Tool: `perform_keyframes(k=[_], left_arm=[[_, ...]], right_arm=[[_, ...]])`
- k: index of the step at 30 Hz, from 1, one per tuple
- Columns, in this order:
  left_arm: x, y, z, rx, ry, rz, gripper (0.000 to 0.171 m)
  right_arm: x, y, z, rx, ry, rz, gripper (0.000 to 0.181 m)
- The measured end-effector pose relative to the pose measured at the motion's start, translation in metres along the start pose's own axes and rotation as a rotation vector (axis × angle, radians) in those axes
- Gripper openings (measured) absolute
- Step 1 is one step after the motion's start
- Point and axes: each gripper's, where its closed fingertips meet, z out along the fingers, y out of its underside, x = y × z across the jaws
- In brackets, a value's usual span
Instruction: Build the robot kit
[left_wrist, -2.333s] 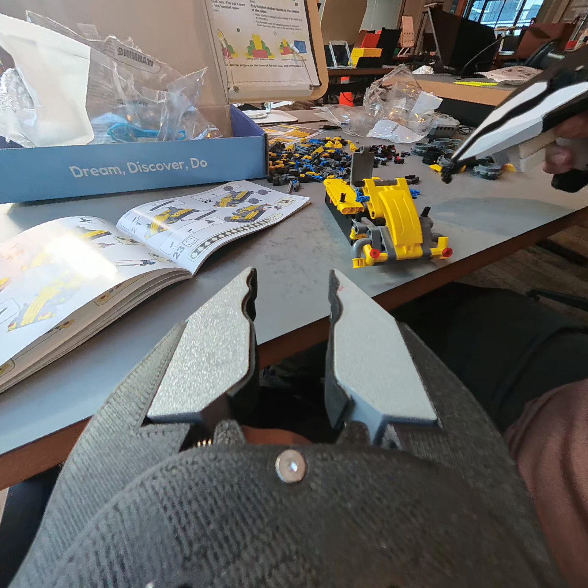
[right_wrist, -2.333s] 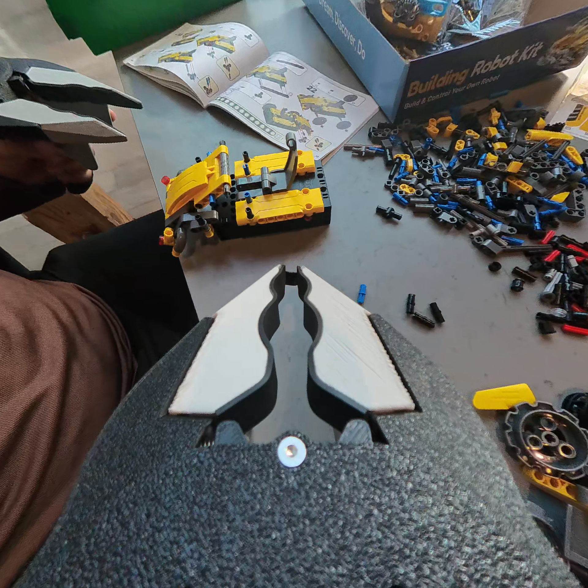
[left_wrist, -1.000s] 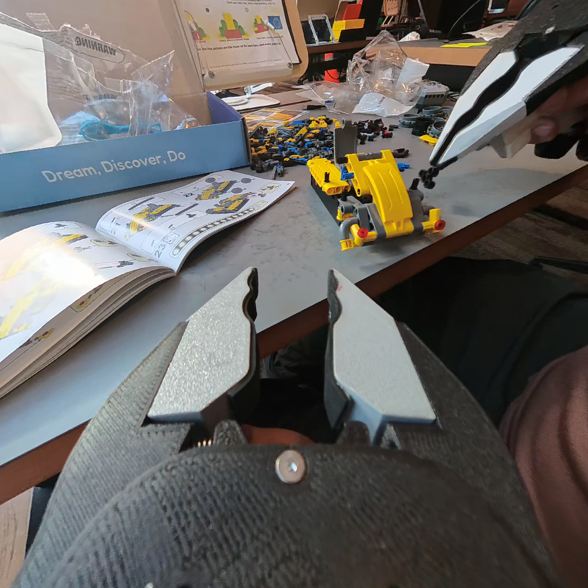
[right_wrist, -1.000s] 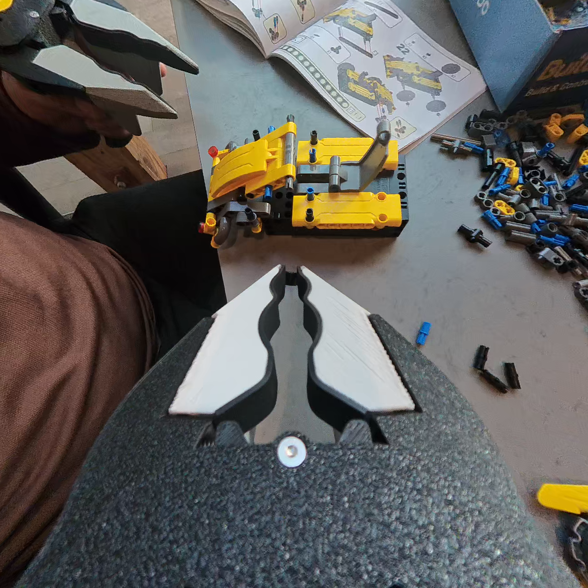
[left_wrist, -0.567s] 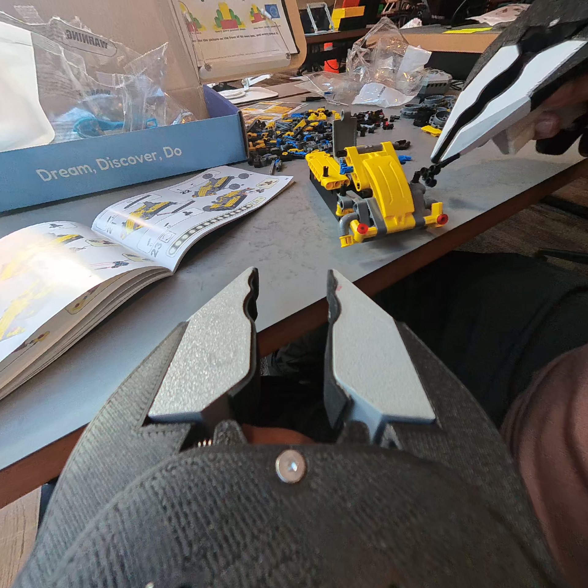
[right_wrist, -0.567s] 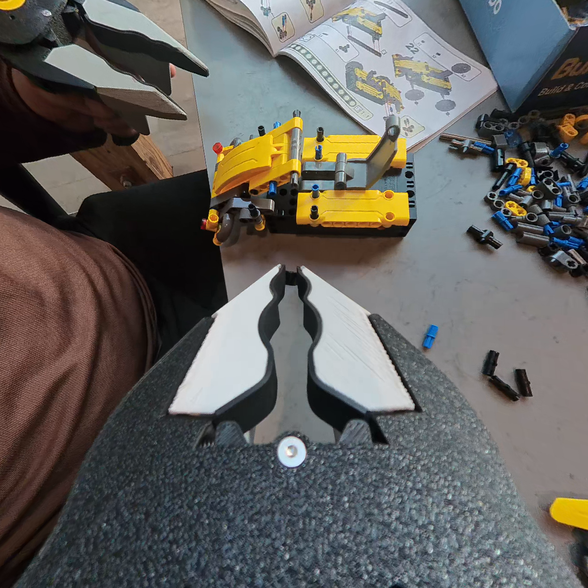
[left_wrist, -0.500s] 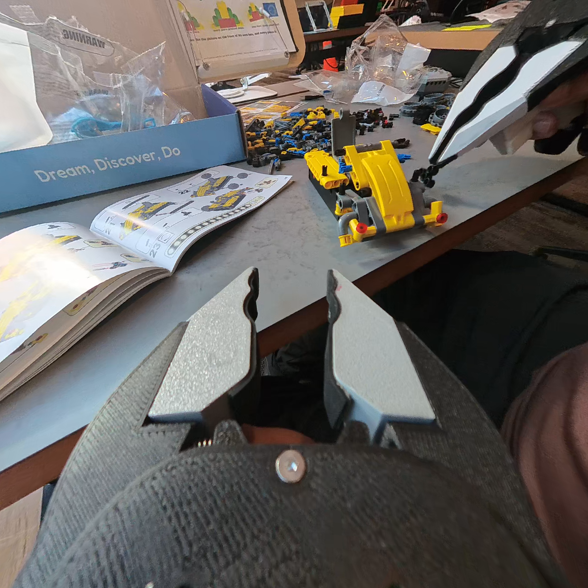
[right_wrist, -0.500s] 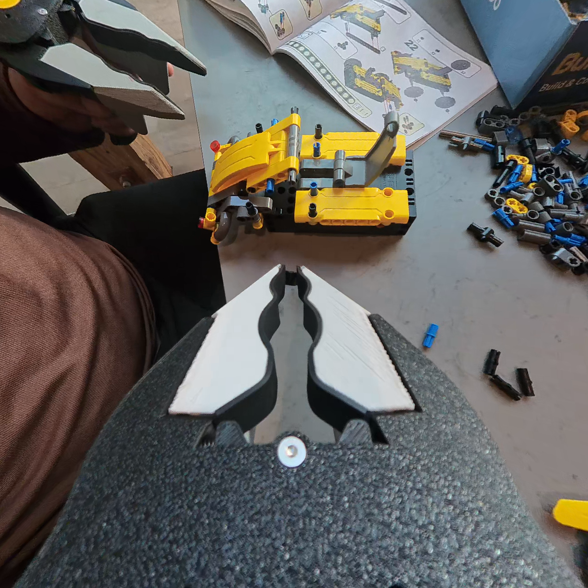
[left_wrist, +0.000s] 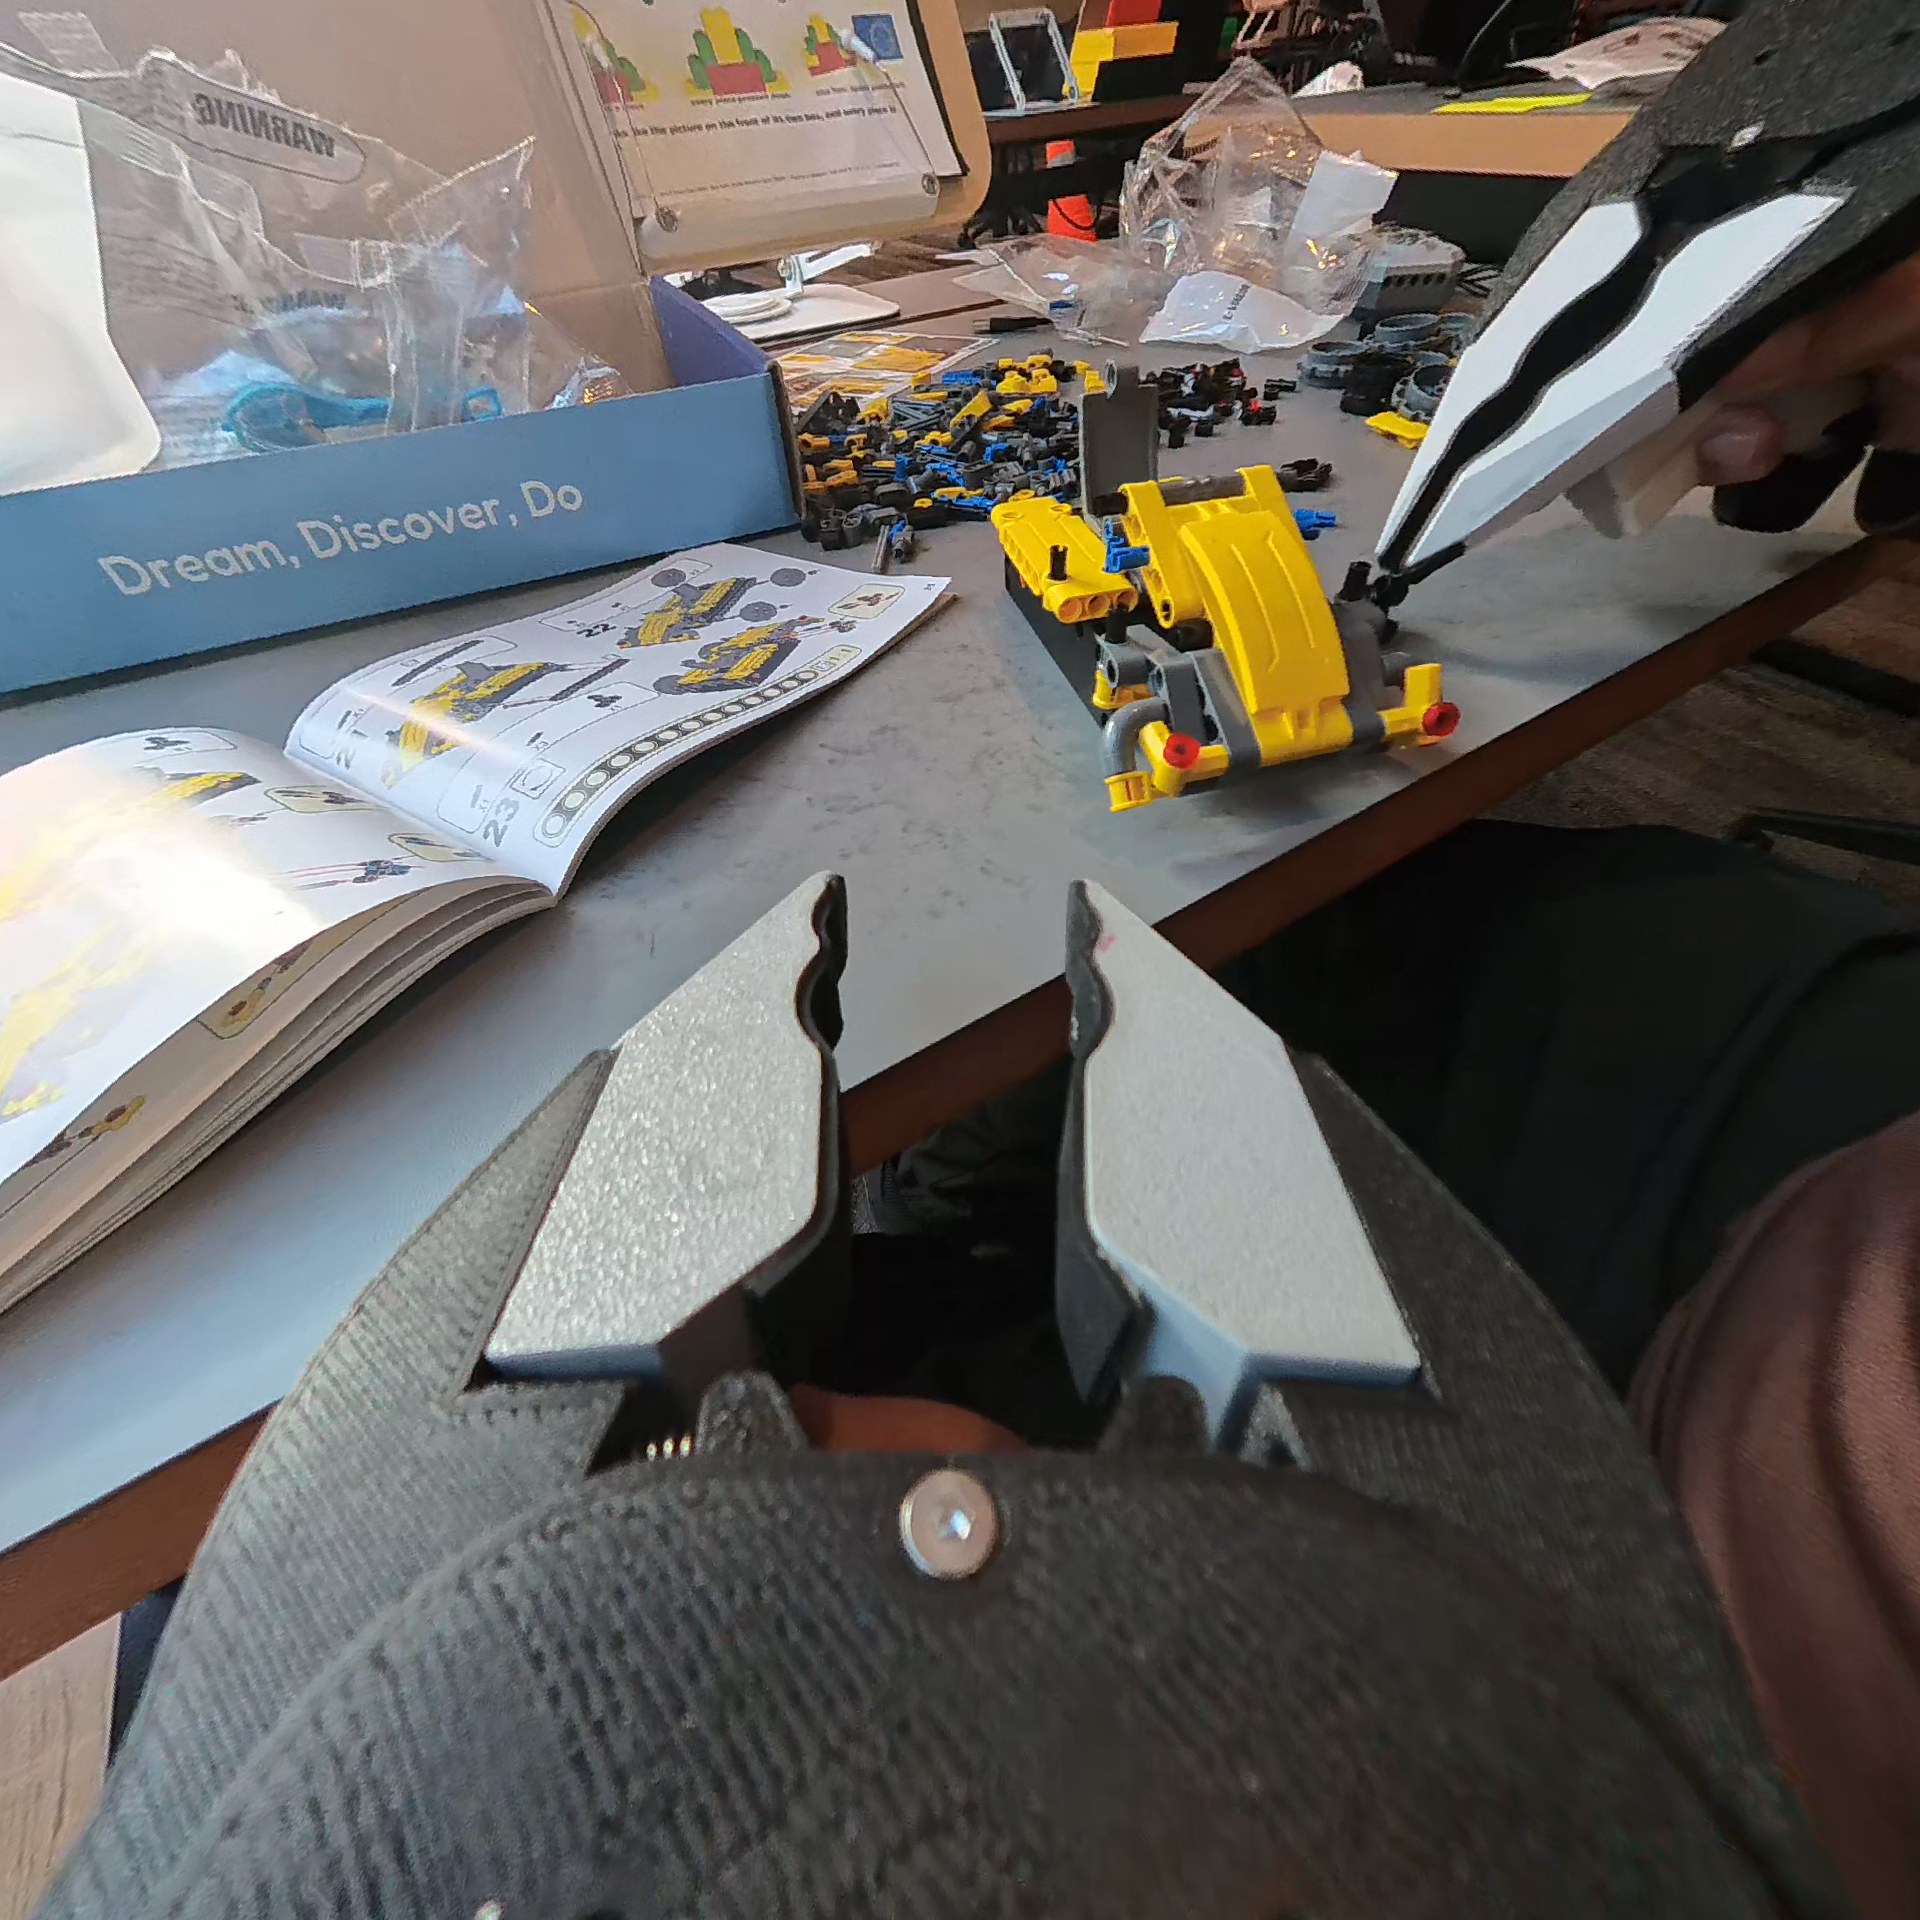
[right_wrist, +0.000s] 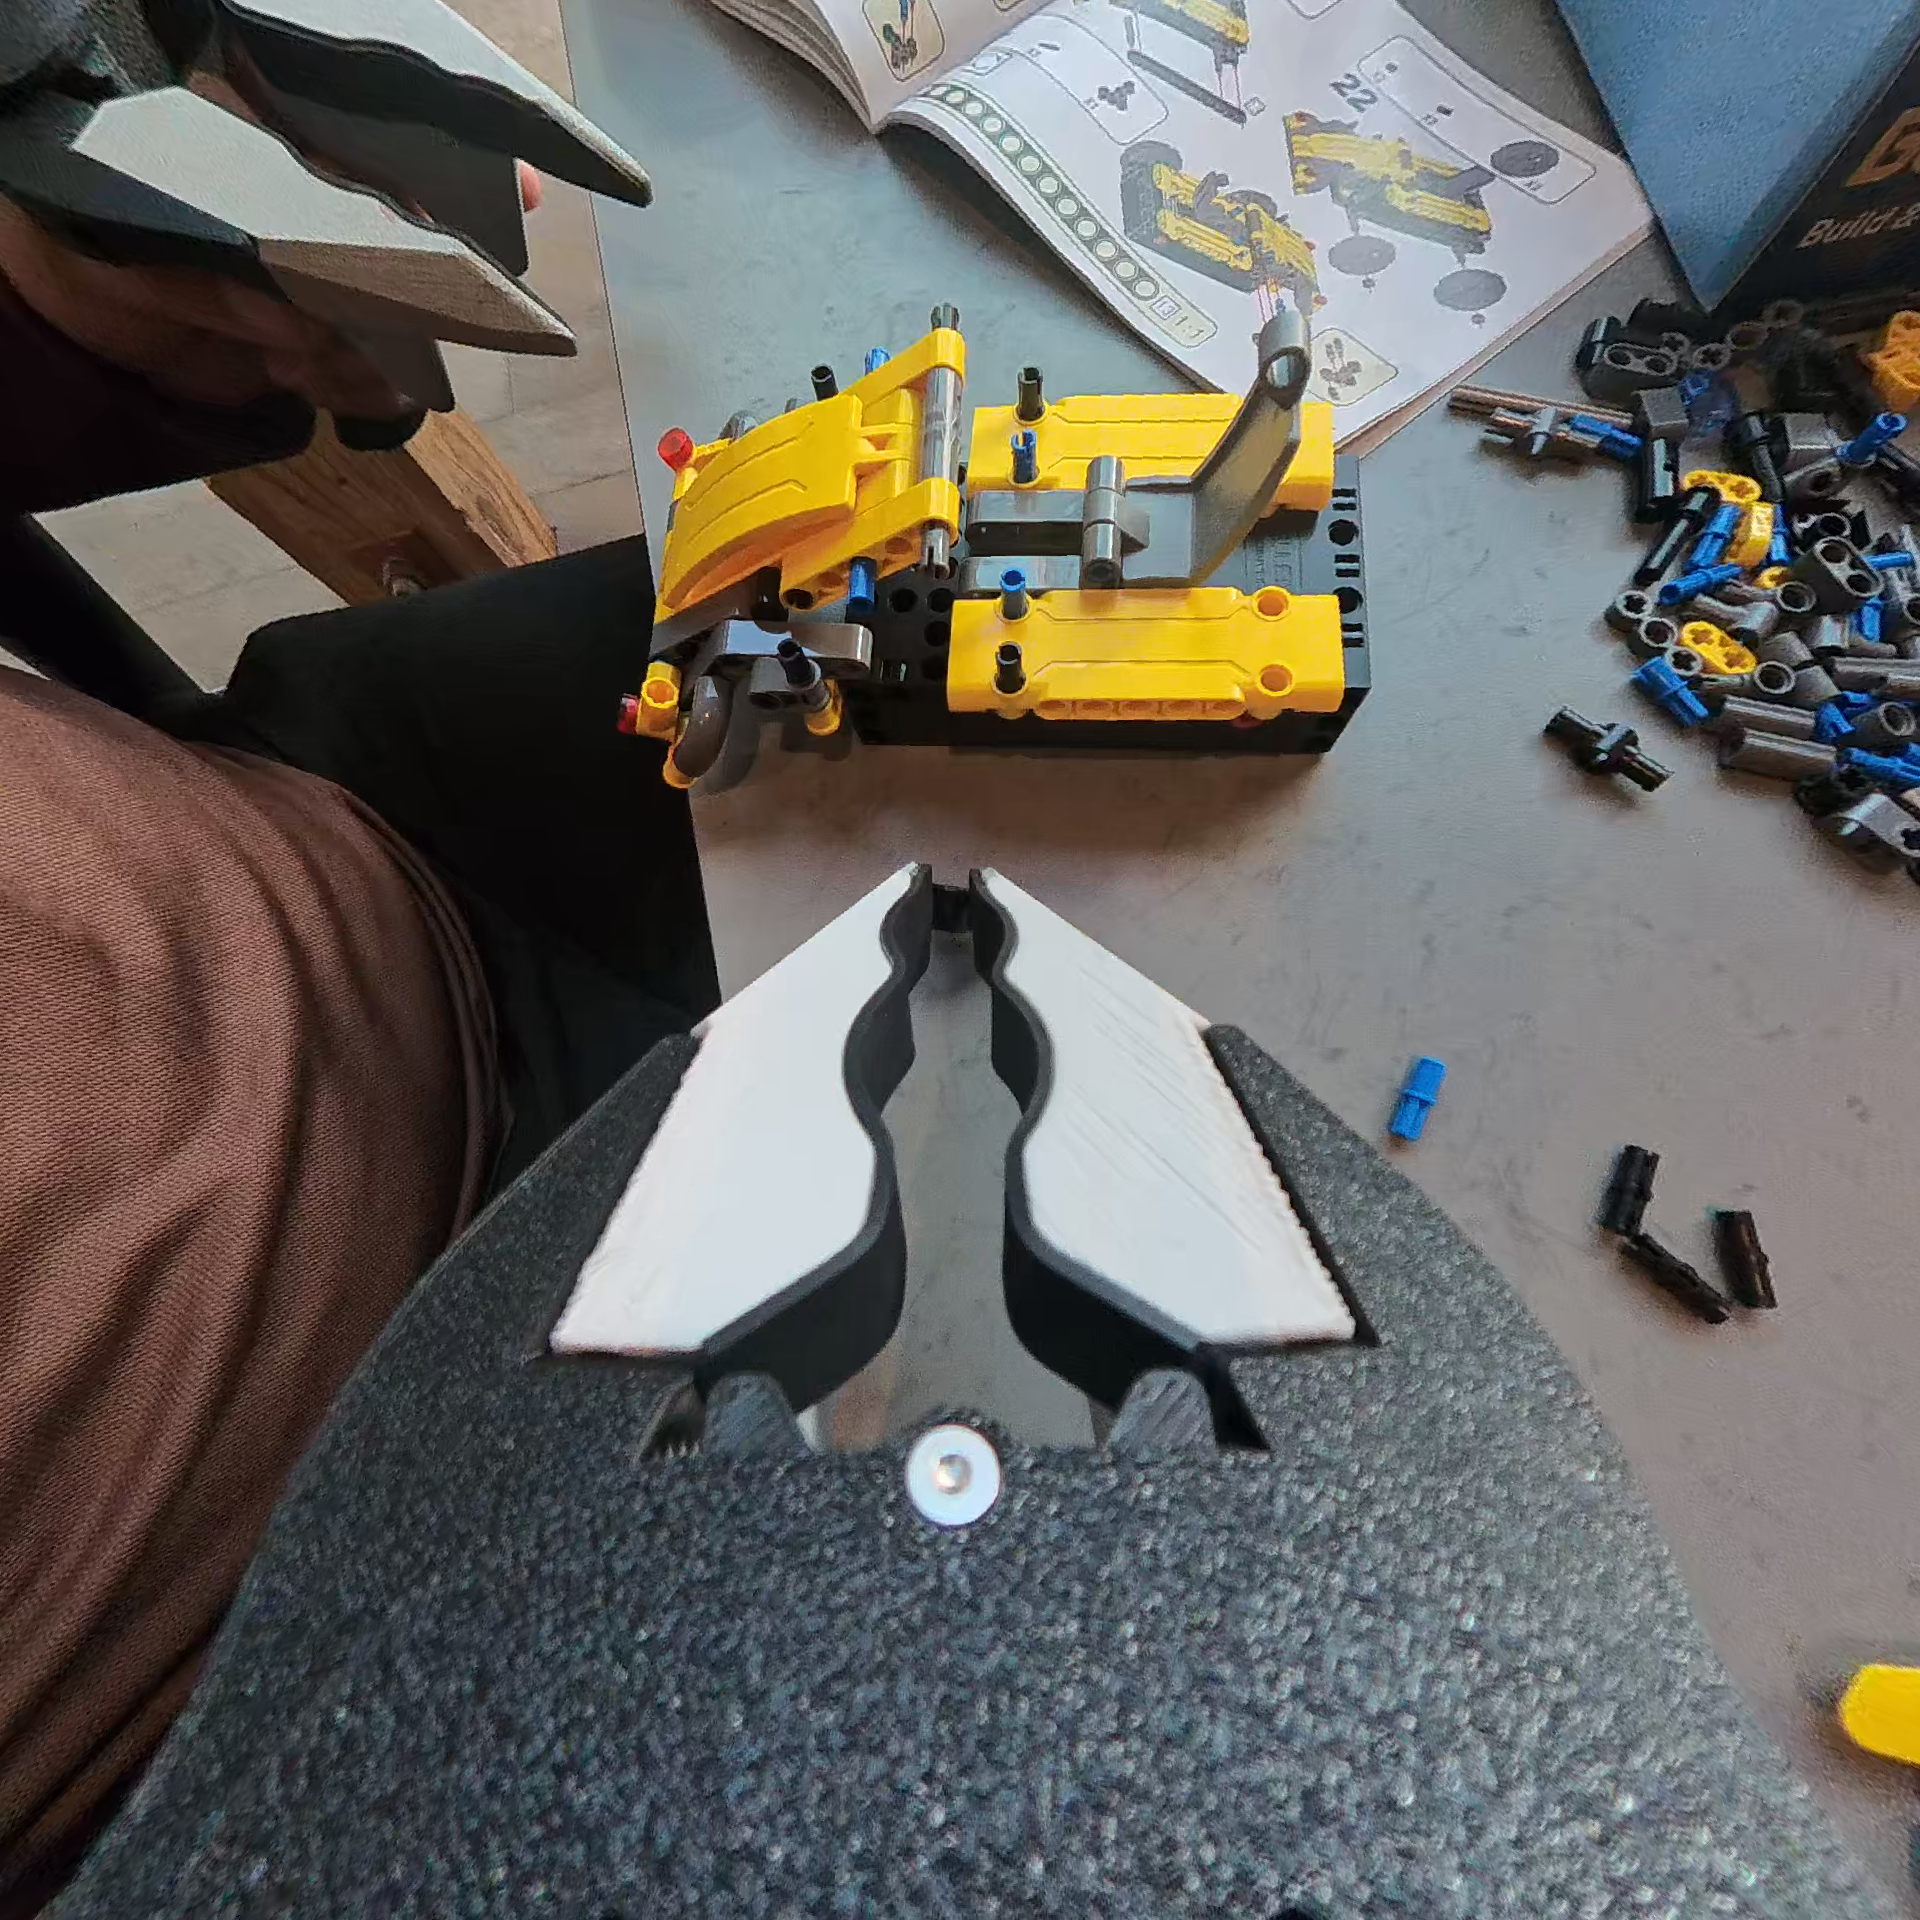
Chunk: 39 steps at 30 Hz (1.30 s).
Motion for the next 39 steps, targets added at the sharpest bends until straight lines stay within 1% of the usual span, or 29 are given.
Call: perform_keyframes(k=[28, 32, 35, 39], left_arm=[[-0.006, 0.004, 0.003, -0.011, -0.019, -0.018, 0.040], [-0.013, -0.004, 0.002, 0.029, -0.030, -0.066, 0.040], [-0.015, -0.012, 0.002, 0.072, 0.004, -0.130, 0.042], [-0.014, -0.017, 0.007, 0.104, 0.045, -0.111, 0.044]], right_arm=[[0.002, -0.003, -0.005, 0.011, 0.027, -0.026, 0.004], [0.010, -0.003, -0.014, 0.020, 0.057, -0.027, 0.004], [0.016, -0.007, -0.020, 0.053, 0.059, -0.012, 0.003], [0.018, -0.017, -0.024, 0.123, 0.022, -0.034, 0.003]])
